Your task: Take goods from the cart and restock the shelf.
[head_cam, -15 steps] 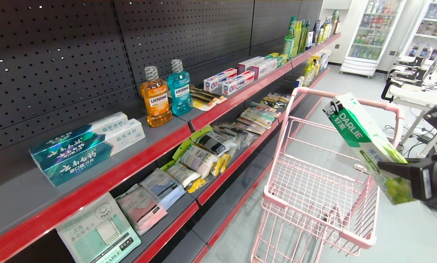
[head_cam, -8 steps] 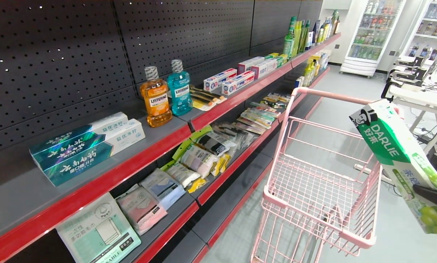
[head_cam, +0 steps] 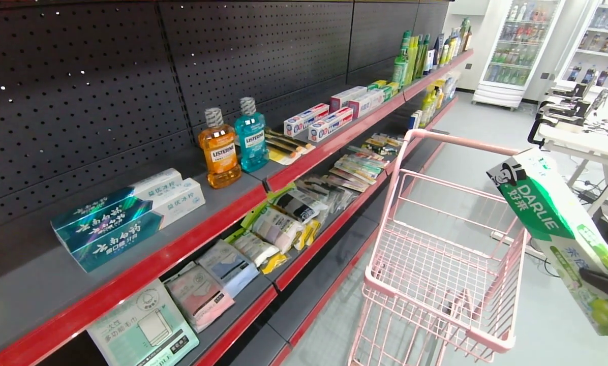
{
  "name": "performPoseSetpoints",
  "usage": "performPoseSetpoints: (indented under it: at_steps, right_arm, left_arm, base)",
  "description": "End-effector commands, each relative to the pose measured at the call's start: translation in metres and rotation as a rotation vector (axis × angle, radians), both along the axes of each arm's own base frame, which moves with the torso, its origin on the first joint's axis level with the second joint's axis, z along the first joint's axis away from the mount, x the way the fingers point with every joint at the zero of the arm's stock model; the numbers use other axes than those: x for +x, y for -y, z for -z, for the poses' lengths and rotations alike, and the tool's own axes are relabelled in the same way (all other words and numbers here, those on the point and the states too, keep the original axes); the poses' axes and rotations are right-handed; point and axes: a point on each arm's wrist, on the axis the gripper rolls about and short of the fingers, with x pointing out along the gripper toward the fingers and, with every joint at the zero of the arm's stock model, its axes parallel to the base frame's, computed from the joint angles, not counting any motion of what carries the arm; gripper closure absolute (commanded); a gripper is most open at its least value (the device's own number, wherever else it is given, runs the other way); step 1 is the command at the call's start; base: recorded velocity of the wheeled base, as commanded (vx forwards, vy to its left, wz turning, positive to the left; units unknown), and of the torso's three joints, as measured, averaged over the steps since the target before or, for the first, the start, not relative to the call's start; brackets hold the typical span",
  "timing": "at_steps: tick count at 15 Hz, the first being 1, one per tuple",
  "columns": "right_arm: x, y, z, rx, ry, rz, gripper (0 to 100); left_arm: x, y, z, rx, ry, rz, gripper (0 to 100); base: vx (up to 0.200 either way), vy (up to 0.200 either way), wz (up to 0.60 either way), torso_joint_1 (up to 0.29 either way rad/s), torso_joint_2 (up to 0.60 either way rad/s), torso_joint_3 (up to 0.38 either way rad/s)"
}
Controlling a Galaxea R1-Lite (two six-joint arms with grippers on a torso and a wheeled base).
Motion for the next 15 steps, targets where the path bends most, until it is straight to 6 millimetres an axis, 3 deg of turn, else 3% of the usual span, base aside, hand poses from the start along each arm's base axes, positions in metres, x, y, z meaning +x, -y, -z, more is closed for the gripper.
performPoseSetpoints:
  at_steps: [1,15]
  right_arm:
    - [-0.0006,0.0001,0.0017,-0.004,-0.004,-0.002,100]
    - [-0.0001,0.0002,0.0007,-0.043,0.007,-0.018,100]
  left_arm:
    - [0.0001,0.0,0.0,0.0,-0.001,0.0,0]
    - [0.0001,0.0,0.0,0.0,-0.001,0.0,0]
  base:
    - [0.0,0.0,0.0,0.227,-0.51,-0.271]
    - [0.0,0.0,0.0,0.174,-0.37,-0.2]
